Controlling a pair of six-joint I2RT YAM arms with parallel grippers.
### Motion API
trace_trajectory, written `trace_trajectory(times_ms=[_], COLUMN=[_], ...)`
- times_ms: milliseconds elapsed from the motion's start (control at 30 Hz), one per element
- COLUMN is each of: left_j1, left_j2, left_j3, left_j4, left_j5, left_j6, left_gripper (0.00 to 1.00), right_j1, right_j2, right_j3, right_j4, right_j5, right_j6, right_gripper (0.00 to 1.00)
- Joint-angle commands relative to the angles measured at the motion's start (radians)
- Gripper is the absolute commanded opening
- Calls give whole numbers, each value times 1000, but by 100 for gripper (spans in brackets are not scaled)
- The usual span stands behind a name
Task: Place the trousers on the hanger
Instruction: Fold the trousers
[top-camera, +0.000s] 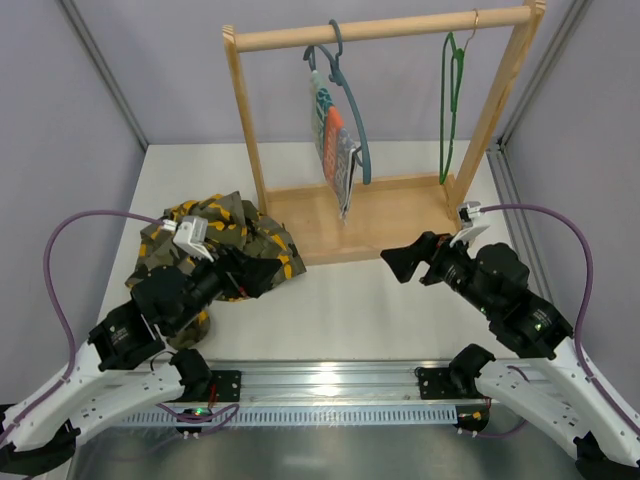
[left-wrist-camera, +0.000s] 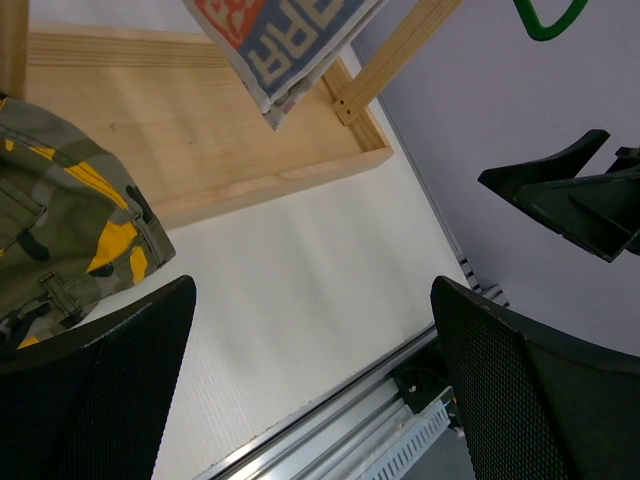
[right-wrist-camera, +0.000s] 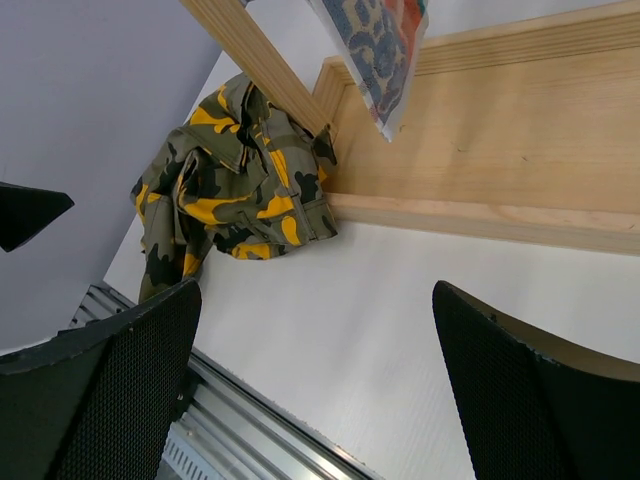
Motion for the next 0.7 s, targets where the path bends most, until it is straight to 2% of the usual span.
trace_trajectory(times_ms=[0,167,333,433,533,567,633,667], left_j1=[-3,-3,2,40,133,169,293,375], left_j2=[20,91,229,287,319,327,341,355], left_j3=[3,55,176,218,205,196,164,121], left_j4=[-6,-103,-261,-333,-341,-338,-309,-274], left_j5=[-52,-160,-358,-391,-353,-295,-199,-96], left_j6=[16,-7,-25,-27,-24,-24,-24,-25], left_gripper=[100,100,100,100,100,100,100,100], right_j1=[-1,1,-2,-1,-2,-2,-2,-1], right_j2=[-14,-23,-35,-38,-48,-48,-49,-45], right_j3=[-11,-34,-69,-83,-103,-109,-133,-147], right_j4=[16,13,8,-4,-5,-4,14,39], right_j5=[5,-3,8,0,-34,-37,-138,-158], right_j6=[-19,-19,-25,-39,-45,-62,-86,-85], right_gripper=[100,100,100,100,100,100,99,100])
